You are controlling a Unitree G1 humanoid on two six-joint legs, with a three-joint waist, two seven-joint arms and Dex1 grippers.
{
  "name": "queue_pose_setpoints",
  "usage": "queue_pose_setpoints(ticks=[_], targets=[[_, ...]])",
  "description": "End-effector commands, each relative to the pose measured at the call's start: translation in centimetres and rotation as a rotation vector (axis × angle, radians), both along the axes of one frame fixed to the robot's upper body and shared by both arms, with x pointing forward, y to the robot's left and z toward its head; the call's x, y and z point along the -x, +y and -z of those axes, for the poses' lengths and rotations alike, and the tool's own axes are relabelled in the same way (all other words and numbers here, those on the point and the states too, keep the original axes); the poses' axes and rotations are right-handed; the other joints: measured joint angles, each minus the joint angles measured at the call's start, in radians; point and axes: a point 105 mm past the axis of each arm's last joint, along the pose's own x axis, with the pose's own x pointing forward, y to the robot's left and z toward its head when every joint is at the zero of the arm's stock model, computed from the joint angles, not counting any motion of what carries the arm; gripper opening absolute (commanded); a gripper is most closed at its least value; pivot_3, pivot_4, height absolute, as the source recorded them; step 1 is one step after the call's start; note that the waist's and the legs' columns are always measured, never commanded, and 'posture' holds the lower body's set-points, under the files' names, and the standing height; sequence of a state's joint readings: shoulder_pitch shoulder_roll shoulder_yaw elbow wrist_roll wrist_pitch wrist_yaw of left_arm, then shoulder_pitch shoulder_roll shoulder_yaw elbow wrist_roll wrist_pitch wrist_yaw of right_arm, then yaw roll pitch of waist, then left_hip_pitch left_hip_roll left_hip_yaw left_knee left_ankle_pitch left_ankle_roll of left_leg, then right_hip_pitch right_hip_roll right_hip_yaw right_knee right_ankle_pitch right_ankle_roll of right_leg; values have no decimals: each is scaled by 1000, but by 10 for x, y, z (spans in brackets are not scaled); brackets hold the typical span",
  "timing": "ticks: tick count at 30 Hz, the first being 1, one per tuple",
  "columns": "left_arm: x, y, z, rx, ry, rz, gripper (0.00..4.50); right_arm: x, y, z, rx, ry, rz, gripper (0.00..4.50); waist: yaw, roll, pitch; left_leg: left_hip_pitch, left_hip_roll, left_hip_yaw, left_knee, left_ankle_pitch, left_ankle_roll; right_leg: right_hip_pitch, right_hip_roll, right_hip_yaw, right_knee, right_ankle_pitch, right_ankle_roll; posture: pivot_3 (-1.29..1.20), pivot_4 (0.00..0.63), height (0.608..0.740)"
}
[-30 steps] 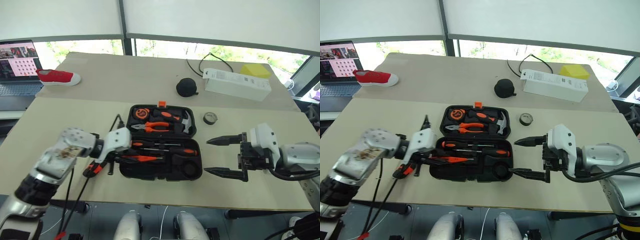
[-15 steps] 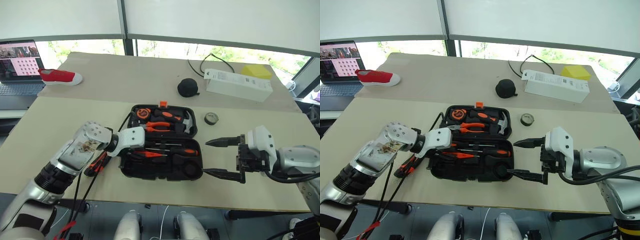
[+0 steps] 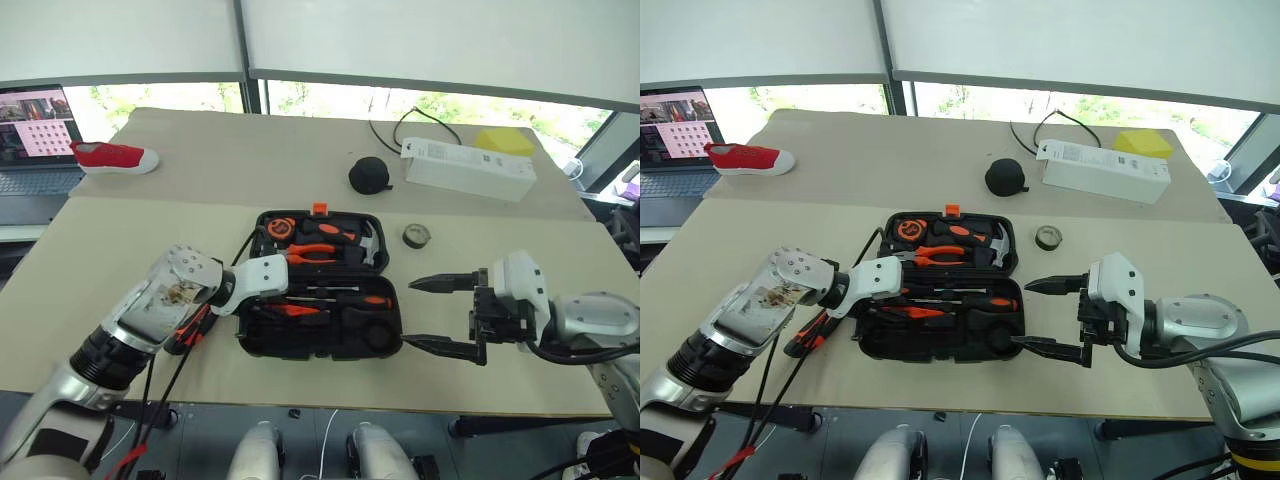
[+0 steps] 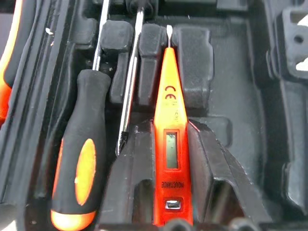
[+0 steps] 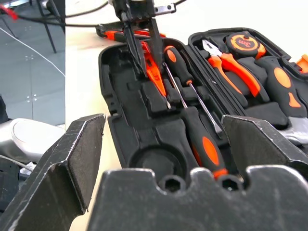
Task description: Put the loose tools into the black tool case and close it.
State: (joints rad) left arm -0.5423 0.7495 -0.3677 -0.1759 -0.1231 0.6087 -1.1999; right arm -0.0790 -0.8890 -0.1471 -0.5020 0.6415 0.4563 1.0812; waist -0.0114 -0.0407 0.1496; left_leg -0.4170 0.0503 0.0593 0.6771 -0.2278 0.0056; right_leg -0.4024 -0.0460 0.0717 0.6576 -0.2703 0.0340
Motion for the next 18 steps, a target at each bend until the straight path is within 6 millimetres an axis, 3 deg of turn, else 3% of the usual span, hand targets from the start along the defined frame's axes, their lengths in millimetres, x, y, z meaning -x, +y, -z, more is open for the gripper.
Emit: queue_pose_setpoints(ticks=[1,6,9,12,17,18], targets=[[1,-5,-30,166,-103,77,2812,5,4,-9,-15,-26,-35,4500,2,0,0,-1,0,0,0,0,0,0,0,0,0,0,0,0,150,740],[4,10,-50,246,-175,106,2812,6,3,-10,-16,-19,-40,4500,2,0,0,-3,0,-1,1,0,0,-2,0,-1,1,0,0,0,150,740],[1,16,-47,234,-197,97,2812,5,4,-10,-16,-18,-41,4500,2,0,0,-3,0,-1,1,0,0,-2,0,-1,0,0,0,0,150,740],[-4,14,-37,276,-174,71,2071,4,5,-11,-20,-21,-46,4500,3,0,0,-3,0,0,1,0,0,-1,0,-1,0,0,0,0,150,740],[-5,16,-10,271,-125,40,83,3,6,-12,-22,-29,-48,4500,4,0,0,-3,0,0,1,0,0,-1,0,-1,0,0,0,0,150,740],[-4,16,-6,271,-118,39,19,3,6,-12,-23,-30,-47,4500,4,0,0,-3,0,0,1,0,0,-1,0,-1,0,0,0,0,150,740]])
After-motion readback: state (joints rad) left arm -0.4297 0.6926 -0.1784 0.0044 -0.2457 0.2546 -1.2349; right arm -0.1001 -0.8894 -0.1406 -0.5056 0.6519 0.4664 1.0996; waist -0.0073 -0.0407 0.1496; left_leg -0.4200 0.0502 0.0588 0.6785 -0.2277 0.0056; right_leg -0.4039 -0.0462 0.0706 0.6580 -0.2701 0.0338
